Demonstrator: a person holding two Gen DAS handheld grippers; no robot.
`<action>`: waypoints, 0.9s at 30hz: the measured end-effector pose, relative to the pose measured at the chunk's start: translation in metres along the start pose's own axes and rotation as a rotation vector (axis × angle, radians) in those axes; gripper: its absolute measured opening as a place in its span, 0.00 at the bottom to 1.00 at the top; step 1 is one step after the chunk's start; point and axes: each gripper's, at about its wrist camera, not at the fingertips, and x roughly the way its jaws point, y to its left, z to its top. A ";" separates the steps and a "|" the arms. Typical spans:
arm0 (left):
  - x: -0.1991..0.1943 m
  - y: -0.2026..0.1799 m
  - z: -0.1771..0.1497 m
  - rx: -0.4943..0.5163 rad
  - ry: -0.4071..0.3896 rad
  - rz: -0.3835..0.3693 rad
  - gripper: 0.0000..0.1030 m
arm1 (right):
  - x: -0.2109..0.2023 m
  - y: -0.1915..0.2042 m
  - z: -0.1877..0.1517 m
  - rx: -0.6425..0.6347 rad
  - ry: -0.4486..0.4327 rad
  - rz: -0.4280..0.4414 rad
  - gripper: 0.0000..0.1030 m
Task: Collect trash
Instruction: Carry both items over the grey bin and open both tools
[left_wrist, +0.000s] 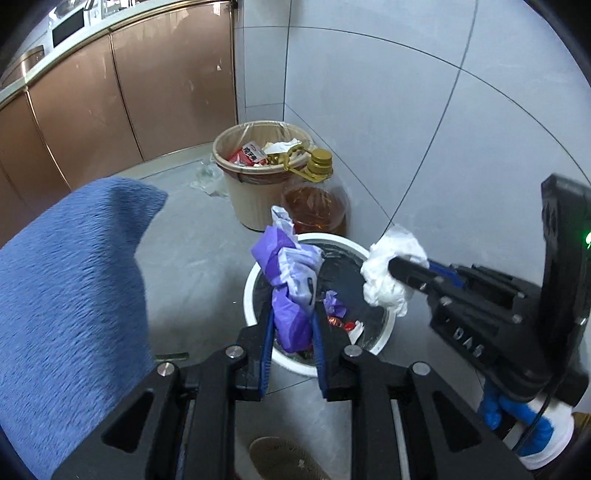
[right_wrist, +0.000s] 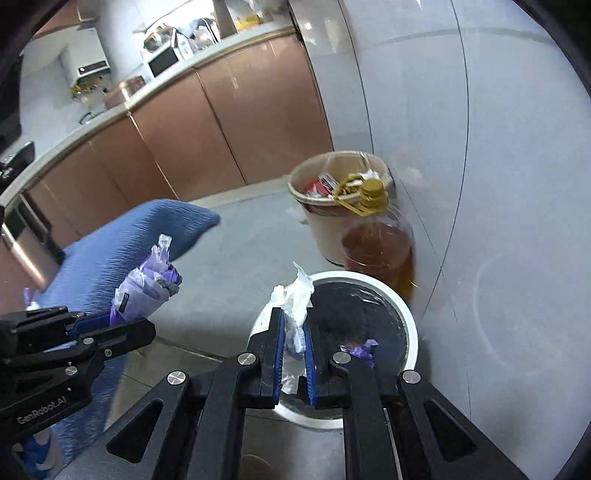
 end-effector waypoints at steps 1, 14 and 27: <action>0.006 0.001 0.003 -0.008 0.009 -0.018 0.19 | 0.004 -0.001 0.000 -0.001 0.007 -0.011 0.12; 0.006 0.011 0.019 -0.090 -0.023 -0.137 0.41 | 0.021 -0.020 -0.005 0.019 0.049 -0.102 0.30; -0.091 0.024 -0.021 -0.116 -0.228 0.091 0.51 | -0.022 0.035 -0.017 -0.044 0.004 -0.036 0.36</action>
